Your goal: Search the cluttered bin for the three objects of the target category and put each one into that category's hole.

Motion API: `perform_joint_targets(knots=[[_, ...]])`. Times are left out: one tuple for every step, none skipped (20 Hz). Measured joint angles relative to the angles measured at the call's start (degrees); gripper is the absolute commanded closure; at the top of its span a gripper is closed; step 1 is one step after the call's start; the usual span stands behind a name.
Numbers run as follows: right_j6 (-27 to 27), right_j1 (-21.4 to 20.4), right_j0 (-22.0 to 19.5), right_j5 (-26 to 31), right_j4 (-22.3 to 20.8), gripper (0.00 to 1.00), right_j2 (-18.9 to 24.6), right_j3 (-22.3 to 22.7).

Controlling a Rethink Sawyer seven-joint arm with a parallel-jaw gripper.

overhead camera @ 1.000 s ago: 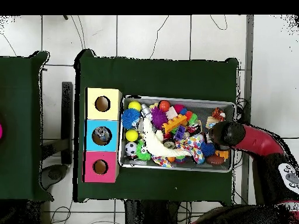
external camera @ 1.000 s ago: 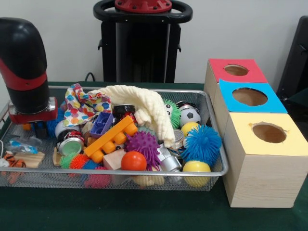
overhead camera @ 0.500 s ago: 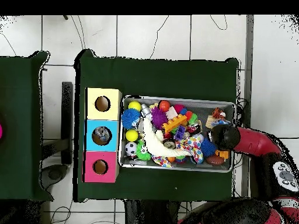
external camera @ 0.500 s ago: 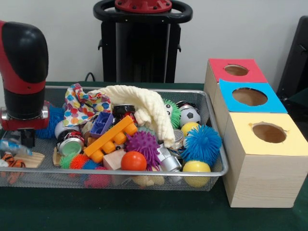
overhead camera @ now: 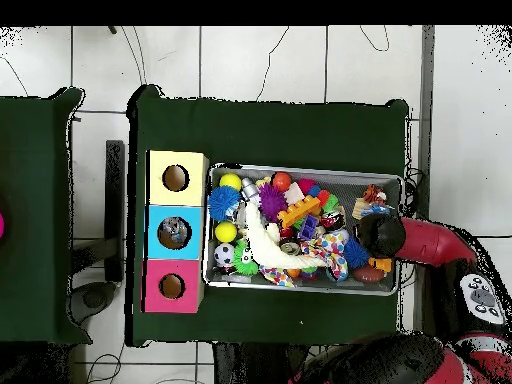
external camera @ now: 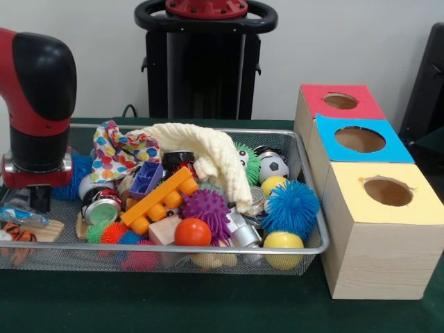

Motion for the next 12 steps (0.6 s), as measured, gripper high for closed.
perform_joint_targets(knots=[[0.00, 0.05, 0.30, -0.33, 0.00, 1.00, -0.36, 0.01], [0.00, 0.07, 0.44, -0.49, -0.01, 1.00, -0.51, 0.02], [0.00, 0.09, 0.56, -0.60, 0.00, 1.00, -0.64, 0.01], [0.01, 0.14, 0.82, -0.83, 0.00, 1.00, -0.95, 0.01], [0.01, 0.19, 1.06, -1.05, 0.01, 1.00, -1.22, 0.01], [0.01, 0.23, 1.30, -1.28, 0.01, 1.00, -1.50, 0.01], [0.01, 0.34, 1.85, -1.78, 0.01, 1.00, -2.12, 0.01], [0.01, 0.39, 2.19, -2.06, -0.01, 1.00, -2.47, 0.01], [0.01, 0.44, 2.44, -2.36, -0.02, 0.00, -2.84, -0.07], [0.01, 0.42, 2.27, -2.36, 0.11, 0.00, -2.81, -0.16], [0.01, 0.40, 2.09, -2.36, 0.24, 0.00, -2.79, -0.25], [0.01, 0.38, 1.91, -2.36, 0.36, 0.00, -2.77, -0.34]])
